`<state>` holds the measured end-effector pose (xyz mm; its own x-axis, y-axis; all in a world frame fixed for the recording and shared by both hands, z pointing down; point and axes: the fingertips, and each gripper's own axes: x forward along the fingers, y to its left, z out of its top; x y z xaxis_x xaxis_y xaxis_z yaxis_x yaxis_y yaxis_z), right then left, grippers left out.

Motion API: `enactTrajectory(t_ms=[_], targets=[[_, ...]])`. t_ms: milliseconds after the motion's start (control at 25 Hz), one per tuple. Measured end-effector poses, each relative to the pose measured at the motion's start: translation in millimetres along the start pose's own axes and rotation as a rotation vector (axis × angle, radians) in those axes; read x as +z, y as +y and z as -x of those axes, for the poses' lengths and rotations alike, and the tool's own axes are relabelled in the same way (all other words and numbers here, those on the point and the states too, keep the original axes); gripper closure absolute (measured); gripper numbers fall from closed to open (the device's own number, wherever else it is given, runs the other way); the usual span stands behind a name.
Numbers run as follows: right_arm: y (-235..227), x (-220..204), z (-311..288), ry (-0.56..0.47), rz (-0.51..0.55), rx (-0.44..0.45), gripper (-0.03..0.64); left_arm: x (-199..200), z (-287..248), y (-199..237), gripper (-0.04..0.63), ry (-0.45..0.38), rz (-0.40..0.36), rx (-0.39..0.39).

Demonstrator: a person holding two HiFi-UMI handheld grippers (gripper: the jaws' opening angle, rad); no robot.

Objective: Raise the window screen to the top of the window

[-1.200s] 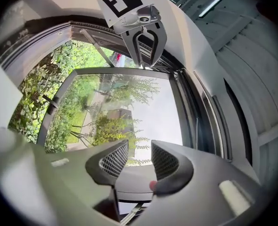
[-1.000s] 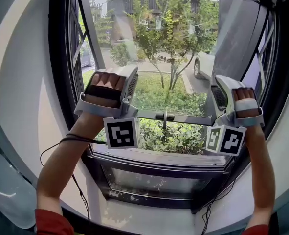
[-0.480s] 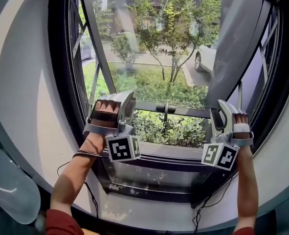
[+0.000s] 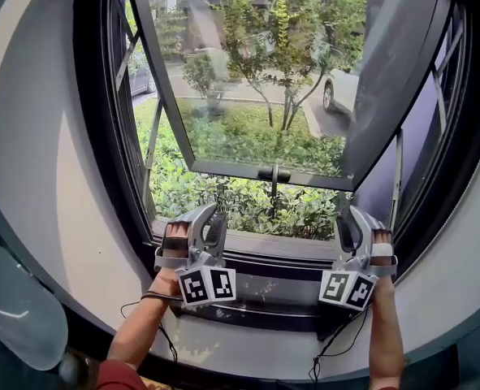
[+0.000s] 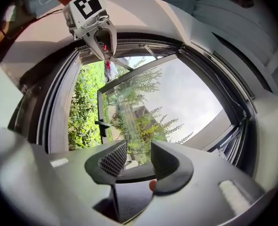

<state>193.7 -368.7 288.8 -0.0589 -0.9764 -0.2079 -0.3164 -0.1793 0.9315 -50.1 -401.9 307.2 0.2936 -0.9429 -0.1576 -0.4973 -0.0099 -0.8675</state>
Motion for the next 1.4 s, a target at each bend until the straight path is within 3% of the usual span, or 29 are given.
enactTrajectory(t_ms=[120,240,640,1120,1240,1400], targets=[[26,-3,13,-0.008,-0.027,0.025,0.449,-18,10,-24,0.489,0.032,0.071,-0.026],[49,-5,28,-0.013,-0.077,0.05,0.449,-36,22,-47,0.489,0.051,0.205,-0.048],[90,6,72,-0.039,-0.462,0.124,0.449,-51,64,-89,0.489,0.073,0.58,-0.041],[85,-9,98,-0.015,-0.861,0.024,0.449,-41,92,-109,0.489,0.089,0.869,-0.051],[85,-19,107,0.016,-0.91,-0.002,0.449,-50,98,-112,0.489,0.123,0.905,-0.045],[96,-27,118,0.062,-0.929,0.027,0.449,-56,109,-114,0.489,0.116,0.924,-0.034]])
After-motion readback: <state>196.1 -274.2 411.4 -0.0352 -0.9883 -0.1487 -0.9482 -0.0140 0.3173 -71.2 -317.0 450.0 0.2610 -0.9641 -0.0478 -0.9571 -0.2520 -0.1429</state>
